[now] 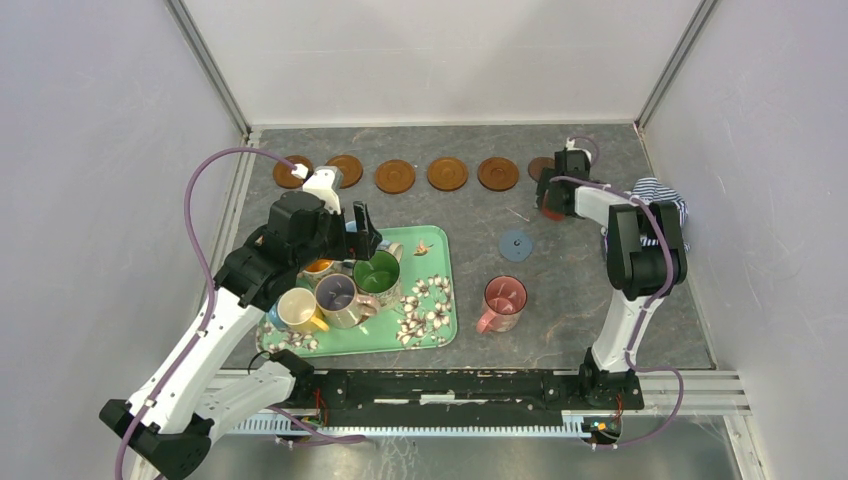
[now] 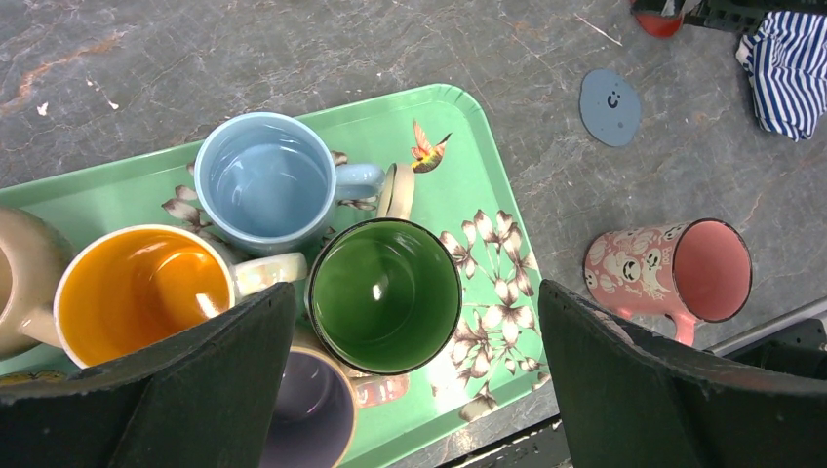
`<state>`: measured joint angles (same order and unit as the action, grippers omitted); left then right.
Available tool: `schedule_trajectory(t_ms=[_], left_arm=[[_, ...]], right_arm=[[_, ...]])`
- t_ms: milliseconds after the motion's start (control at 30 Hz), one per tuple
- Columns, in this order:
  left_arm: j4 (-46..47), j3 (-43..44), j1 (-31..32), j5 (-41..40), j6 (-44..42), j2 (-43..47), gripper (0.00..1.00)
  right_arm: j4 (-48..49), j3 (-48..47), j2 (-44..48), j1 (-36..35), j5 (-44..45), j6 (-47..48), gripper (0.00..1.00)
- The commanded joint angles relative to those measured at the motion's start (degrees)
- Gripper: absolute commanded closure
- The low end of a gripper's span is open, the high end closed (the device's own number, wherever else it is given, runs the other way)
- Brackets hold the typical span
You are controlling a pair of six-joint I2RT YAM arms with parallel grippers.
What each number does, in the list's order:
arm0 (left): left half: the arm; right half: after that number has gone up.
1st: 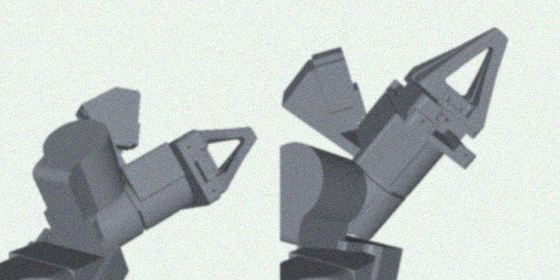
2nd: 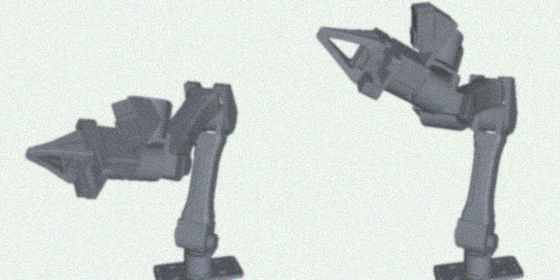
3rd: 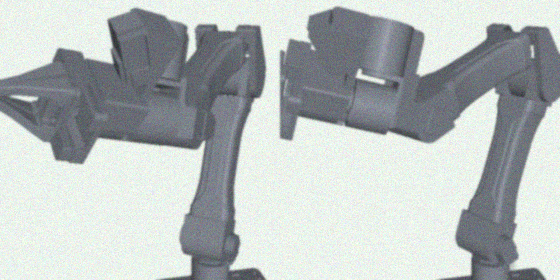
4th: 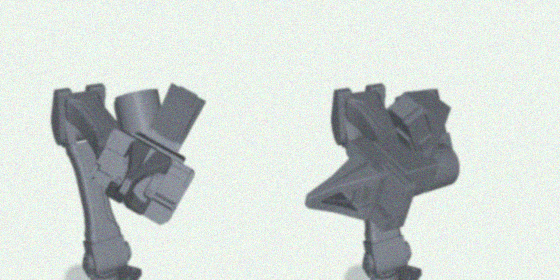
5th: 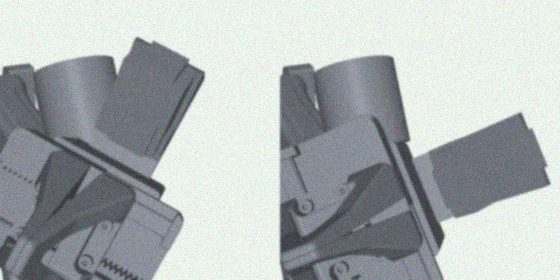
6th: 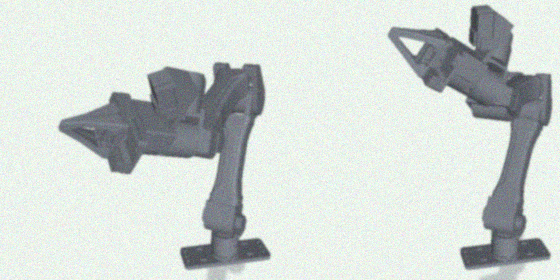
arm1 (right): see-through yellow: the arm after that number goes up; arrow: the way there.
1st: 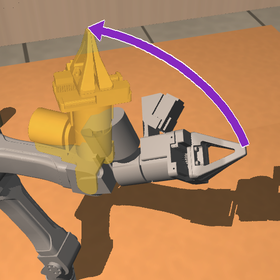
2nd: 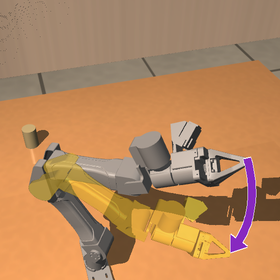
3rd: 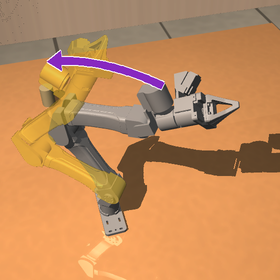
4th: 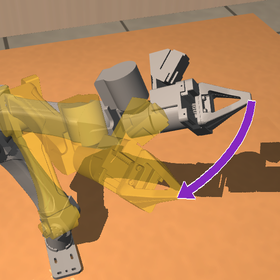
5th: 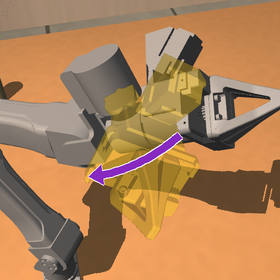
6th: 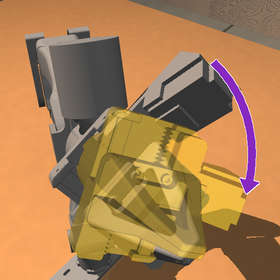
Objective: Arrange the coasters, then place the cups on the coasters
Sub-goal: Move the coaster to the center of the board.
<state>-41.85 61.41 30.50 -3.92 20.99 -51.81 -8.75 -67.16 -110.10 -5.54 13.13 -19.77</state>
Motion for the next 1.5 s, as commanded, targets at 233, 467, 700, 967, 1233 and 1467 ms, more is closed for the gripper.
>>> schedule_trajectory(t_ms=[233,467,700,967,1233,1467], left_arm=[[1.8,1.2,-0.1,0.6,0.6,-0.4,0.00],[1.9,1.4,-0.1,0.2,0.4,-0.6,0.00],[3.1,1.2,-0.1,0.2,0.2,-1.8,0.00],[5.0,0.6,-0.1,0.6,0.5,-3.2,0.00],[6.1,0.5,-0.1,0.6,0.2,-4.1,0.00],[6.6,0.0,-0.1,0.9,0.2,-4.0,0.00]], right_arm=[[-5.2,-13.7,-7.6,7.2,0.8,0.4,0.17],[-7.3,-20.1,-11.8,10.8,-0.4,0.3,0.17],[-8.7,-27.4,-16.5,12.6,-1.4,1.1,0.17],[-9.9,-34.9,-22.0,14.1,-3.2,1.5,0.17],[-9.5,-35.4,-23.2,12.8,-4.5,0.7,0.17],[-9.5,-36.7,-23.8,11.6,-4.9,0.5,0.17]])
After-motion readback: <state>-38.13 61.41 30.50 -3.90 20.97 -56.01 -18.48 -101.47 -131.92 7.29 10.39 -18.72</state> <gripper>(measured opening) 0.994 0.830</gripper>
